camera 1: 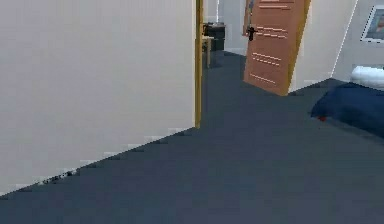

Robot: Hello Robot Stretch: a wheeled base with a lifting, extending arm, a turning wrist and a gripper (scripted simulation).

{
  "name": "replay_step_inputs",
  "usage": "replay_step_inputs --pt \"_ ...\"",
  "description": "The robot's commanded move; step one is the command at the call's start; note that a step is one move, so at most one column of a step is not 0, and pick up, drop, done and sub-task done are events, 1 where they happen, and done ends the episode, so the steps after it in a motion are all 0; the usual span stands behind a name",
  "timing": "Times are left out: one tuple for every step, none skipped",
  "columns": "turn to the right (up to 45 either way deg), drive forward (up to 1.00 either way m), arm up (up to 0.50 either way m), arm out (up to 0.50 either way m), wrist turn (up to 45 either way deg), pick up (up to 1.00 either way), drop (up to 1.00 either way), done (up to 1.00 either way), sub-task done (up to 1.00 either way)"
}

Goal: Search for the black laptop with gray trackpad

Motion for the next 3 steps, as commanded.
replay_step_inputs --pt "0.0 0.10 0.00 0.00 0.0 0.00 0.00 0.00 0.00" --pt "18.0 0.00 0.00 0.00 0.0 0.00 0.00 0.00 0.00" --pt "0.0 0.75 0.00 0.00 0.0 0.00 0.00 0.00 0.00"
